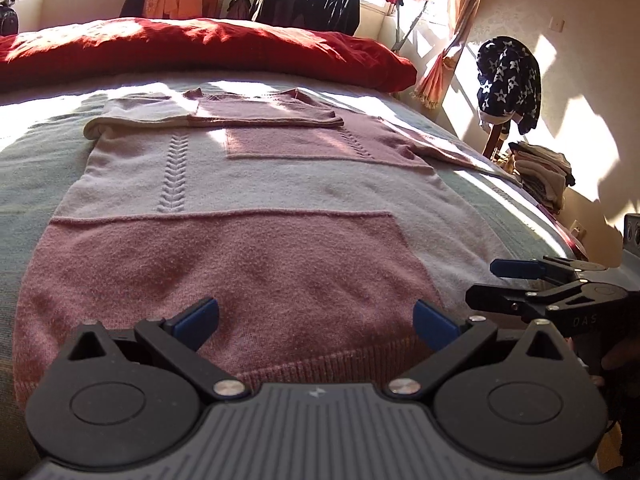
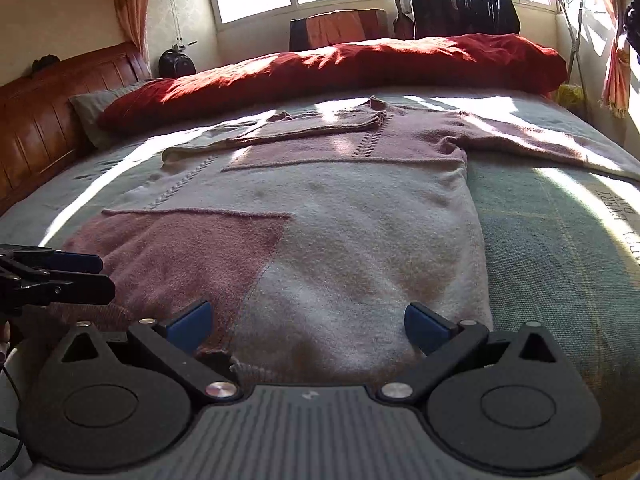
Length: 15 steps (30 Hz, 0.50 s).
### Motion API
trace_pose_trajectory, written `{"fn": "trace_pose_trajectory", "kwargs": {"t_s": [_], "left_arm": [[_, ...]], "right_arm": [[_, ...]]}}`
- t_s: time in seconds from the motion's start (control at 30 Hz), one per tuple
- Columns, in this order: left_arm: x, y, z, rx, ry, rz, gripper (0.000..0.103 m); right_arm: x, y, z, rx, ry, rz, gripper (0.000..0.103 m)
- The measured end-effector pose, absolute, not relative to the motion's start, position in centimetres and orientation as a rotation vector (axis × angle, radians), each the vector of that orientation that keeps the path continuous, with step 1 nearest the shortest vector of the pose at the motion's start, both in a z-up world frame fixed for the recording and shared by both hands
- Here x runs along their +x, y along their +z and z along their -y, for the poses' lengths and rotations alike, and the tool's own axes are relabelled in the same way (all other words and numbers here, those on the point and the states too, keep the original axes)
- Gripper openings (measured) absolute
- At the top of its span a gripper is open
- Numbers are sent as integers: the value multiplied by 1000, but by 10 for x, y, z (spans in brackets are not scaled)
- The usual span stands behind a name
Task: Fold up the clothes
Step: 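Move the right tool beside the sweater toward the outstretched sleeve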
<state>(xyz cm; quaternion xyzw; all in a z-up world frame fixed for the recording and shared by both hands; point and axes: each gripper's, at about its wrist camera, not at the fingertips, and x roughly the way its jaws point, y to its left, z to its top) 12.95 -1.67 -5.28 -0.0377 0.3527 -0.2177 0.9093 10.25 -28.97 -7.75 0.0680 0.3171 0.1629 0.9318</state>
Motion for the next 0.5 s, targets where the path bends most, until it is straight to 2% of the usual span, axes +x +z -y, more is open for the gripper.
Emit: {"fn": "trace_pose_trajectory", "kwargs": {"t_s": [0.13,0.5], "left_arm": [[140,-68,18,-109,-408,-802,102],[146,-43,37,-43,-418,-729,102]], "right_arm": [[104,-84,295,178,335,-669,103],[107,-66,345,372,347,-670,103]]}}
